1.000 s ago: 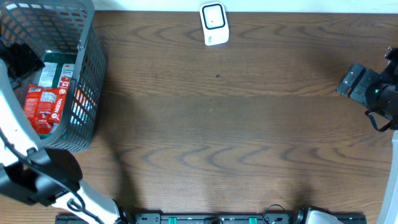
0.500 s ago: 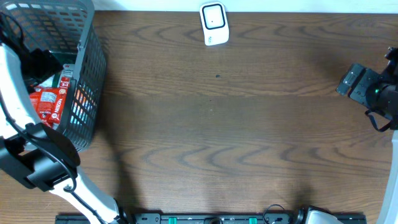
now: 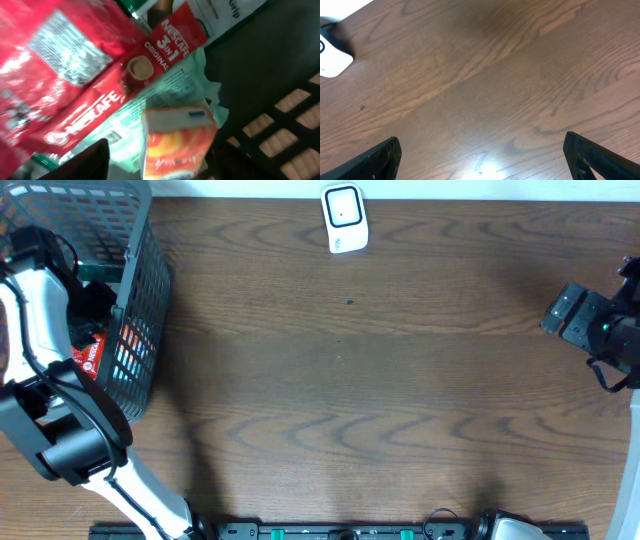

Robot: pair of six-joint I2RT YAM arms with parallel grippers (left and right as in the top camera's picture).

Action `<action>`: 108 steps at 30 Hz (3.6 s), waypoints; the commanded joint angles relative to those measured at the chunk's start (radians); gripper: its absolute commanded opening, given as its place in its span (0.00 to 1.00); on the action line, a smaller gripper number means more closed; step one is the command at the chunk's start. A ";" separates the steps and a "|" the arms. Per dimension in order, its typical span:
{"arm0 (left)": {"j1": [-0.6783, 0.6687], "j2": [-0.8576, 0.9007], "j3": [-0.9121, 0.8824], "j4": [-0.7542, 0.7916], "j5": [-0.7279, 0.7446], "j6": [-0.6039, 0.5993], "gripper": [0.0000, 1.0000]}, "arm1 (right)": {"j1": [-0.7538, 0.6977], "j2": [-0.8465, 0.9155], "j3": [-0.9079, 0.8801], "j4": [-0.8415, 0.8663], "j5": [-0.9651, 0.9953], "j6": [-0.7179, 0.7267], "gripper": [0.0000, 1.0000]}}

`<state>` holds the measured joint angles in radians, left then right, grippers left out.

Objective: Scan the item barcode

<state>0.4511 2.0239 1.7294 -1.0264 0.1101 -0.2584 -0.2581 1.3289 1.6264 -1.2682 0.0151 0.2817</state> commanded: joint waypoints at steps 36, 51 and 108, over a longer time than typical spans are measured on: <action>0.082 -0.487 -0.143 0.276 -0.076 -0.028 0.08 | -0.003 0.005 0.013 -0.005 0.002 0.013 0.99; -0.167 -0.735 -0.156 0.174 0.533 -0.060 0.08 | -0.003 0.005 0.013 -0.006 0.003 0.013 0.99; -0.882 -0.328 -0.254 0.058 -0.061 -0.046 0.07 | -0.002 0.011 0.013 0.000 -0.300 0.050 0.96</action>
<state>-0.4221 1.6714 1.4815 -1.0077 -0.0044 -0.3153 -0.2581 1.3293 1.6272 -1.2533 -0.1207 0.3107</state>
